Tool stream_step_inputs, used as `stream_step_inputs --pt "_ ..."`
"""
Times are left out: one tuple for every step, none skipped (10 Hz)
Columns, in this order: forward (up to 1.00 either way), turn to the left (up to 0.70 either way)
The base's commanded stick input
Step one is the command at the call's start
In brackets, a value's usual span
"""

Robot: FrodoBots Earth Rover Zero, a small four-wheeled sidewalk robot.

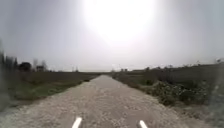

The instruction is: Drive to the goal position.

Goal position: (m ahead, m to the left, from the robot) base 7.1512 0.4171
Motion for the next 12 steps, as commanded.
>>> stream_step_inputs --pt "0.7 0.0" --pt "0.7 0.0" --pt "0.7 0.0" --pt "0.7 0.0" --pt "0.7 0.0" --pt "0.7 0.0" --pt "0.7 0.0" --pt "0.7 0.01" --pt "0.7 0.16" --pt "0.7 0.21" --pt "0.7 0.0" --pt "0.7 0.0"
